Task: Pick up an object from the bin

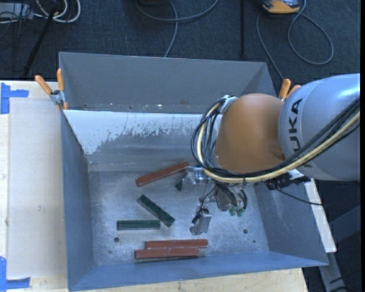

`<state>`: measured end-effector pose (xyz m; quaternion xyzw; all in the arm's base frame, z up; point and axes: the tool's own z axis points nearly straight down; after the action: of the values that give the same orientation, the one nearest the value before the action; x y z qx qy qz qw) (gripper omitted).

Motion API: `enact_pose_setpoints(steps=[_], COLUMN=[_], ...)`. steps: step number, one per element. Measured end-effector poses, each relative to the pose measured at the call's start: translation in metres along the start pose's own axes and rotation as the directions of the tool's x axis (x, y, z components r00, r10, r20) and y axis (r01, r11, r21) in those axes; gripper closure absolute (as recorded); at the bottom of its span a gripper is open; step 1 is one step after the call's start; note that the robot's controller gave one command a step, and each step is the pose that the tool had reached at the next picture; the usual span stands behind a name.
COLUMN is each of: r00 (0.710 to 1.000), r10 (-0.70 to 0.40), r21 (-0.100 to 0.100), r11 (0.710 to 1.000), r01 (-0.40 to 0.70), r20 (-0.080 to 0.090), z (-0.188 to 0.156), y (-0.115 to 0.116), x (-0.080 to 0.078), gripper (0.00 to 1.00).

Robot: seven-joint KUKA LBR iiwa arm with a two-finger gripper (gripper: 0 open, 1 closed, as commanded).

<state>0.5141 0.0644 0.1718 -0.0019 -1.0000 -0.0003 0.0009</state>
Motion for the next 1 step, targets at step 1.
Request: enact_pose_setpoints(steps=[1], r00=[0.999], r10=[-0.039], r21=[-0.001], r11=[0.999], r01=[0.039], r20=[-0.004], z=[0.1062], y=[0.0632], x=[-0.0252], gripper=[0.00])
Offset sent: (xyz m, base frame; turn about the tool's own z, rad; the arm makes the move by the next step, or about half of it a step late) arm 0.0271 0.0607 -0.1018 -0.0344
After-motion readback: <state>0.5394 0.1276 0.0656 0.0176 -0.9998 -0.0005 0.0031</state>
